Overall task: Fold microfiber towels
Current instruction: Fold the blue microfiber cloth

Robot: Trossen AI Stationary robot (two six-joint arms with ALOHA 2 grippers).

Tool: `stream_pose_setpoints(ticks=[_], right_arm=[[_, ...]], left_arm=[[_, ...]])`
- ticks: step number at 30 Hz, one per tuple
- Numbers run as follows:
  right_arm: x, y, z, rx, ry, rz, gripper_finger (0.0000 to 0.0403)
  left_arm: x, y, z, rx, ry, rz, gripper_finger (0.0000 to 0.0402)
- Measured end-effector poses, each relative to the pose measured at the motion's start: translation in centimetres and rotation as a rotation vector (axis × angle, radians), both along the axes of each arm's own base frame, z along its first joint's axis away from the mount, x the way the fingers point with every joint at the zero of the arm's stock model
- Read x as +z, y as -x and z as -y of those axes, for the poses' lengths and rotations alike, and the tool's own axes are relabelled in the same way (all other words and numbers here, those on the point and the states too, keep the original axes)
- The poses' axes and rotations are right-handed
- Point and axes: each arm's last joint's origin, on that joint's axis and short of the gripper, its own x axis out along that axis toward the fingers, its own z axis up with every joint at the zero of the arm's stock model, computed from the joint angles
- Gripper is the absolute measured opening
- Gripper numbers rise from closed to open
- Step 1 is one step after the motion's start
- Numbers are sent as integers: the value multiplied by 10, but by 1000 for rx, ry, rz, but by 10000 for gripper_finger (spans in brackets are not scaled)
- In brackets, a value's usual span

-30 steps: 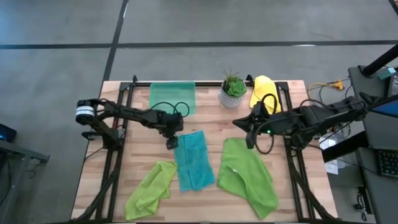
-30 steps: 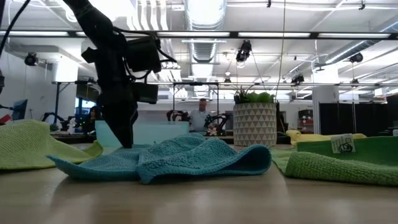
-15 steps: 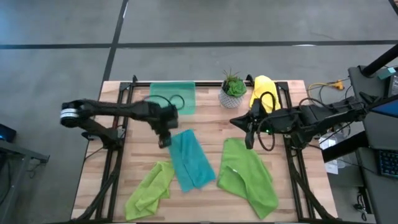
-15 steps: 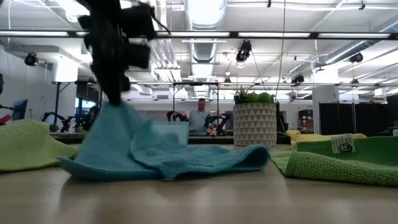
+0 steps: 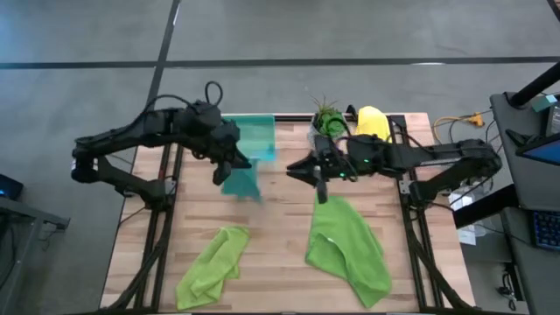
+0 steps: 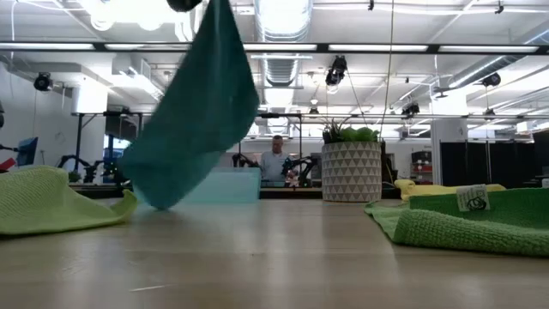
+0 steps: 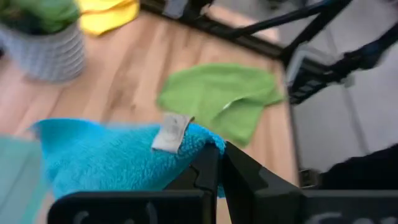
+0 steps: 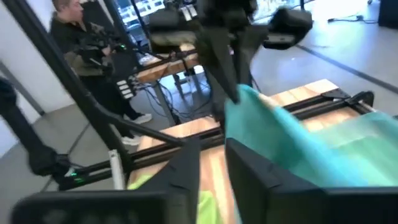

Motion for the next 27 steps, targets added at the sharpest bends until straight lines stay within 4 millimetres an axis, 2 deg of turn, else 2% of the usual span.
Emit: stream_pose_setpoints(ticks=[5,10,17,22,27], right_arm=[[8,-19,1,13,110,15,165],[15,-36,0,28,186,-7,202],[12,-67,-2,31,233,-63,198],[12,-81,-2,7,246,-85,184],[21,-87,-2,-42,253,-55,171]], left_arm=[[24,1,3,-75,39,50,0],[29,4,5,-105,67,-7,0],[37,4,8,-118,70,10,0],[41,5,8,-114,73,25,0],[44,7,8,-103,85,33,0]])
